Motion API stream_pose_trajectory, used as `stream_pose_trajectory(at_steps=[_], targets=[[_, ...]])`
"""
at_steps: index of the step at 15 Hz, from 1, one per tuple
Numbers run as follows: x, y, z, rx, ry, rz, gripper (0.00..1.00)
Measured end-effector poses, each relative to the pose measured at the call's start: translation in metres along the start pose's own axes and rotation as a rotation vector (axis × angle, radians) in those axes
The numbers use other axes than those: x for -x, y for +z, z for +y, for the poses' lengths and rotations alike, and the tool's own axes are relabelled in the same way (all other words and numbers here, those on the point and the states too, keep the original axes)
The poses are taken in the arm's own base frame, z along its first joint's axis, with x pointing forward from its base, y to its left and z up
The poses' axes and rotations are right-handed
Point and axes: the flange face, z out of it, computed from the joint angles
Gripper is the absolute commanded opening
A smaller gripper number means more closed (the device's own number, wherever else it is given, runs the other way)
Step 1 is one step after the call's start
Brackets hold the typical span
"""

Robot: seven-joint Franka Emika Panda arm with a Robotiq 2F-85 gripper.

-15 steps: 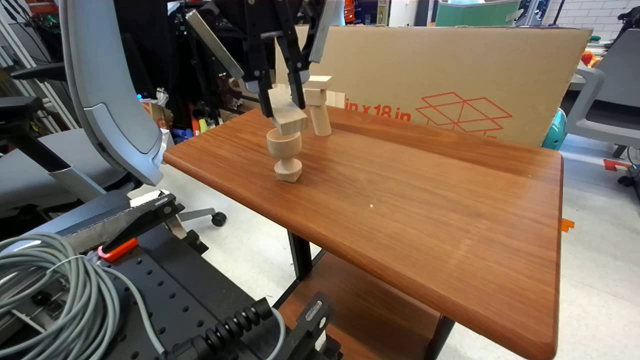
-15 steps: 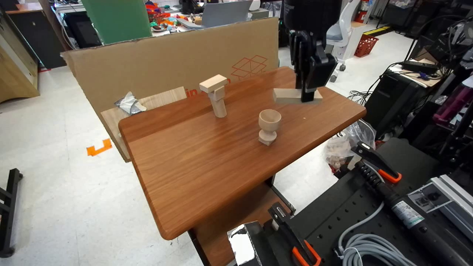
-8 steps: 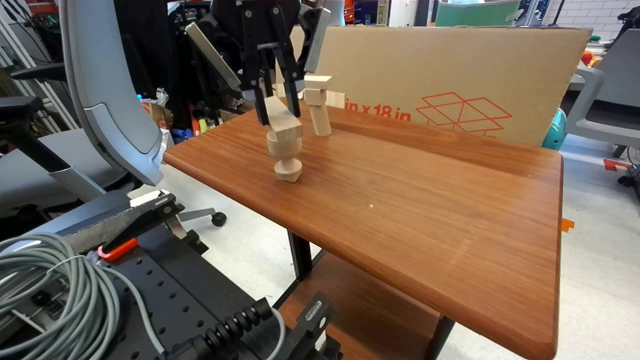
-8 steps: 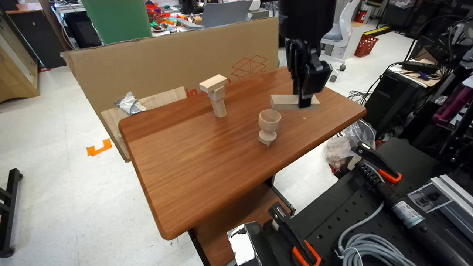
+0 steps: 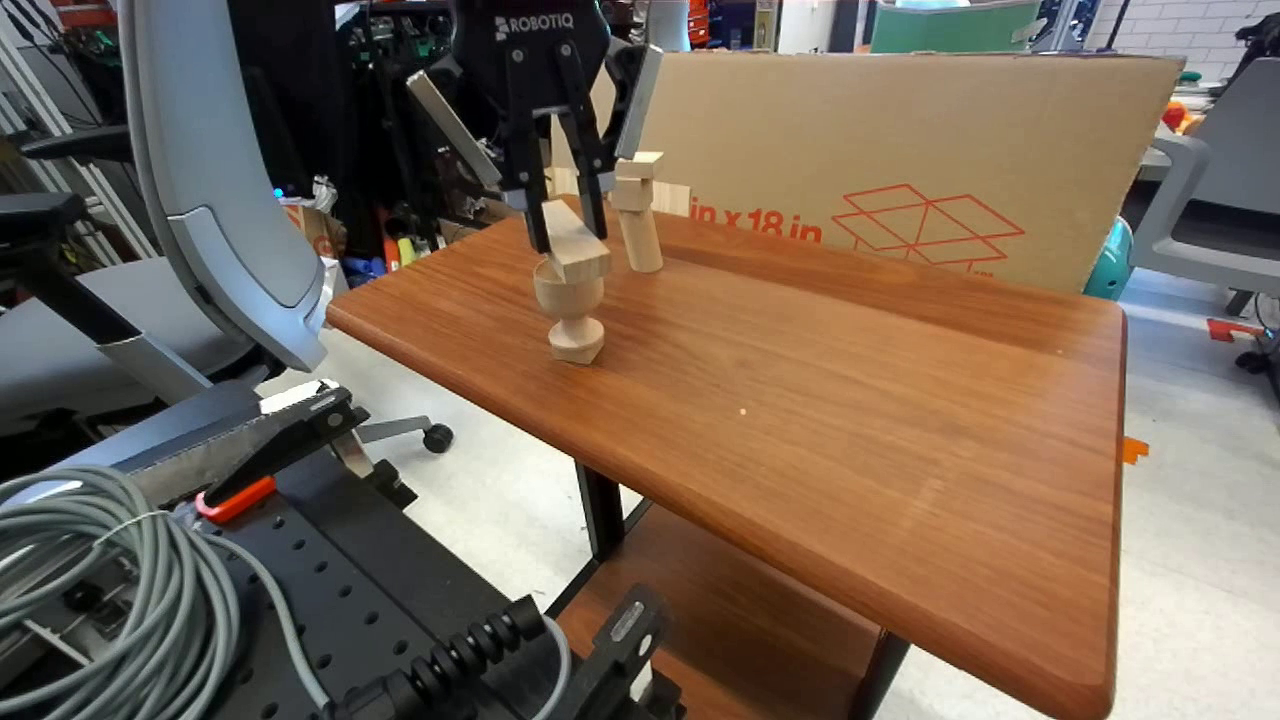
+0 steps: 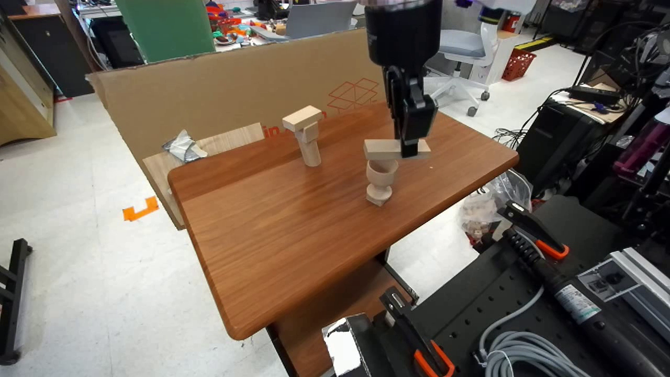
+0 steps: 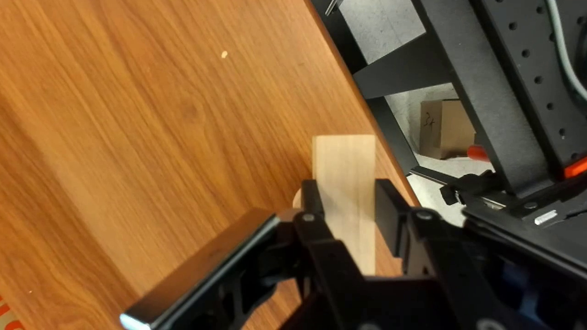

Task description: Put the rectangular block on the cup

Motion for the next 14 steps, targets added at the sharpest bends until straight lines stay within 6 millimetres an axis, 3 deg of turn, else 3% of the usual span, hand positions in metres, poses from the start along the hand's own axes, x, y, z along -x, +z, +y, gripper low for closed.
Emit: stream_pose_trajectory(at_steps=[10, 11, 12, 14], targets=[[-0.010, 0.014, 0.005, -0.007, -0.009, -0.021, 0.08], [-0.011, 0.013, 0.005, -0.006, -0.010, -0.021, 0.58], [-0.012, 0.012, 0.005, -0.004, -0.010, -0.019, 0.59], [-0.015, 0.010, 0.004, 0.000, -0.004, -0.019, 0.73]])
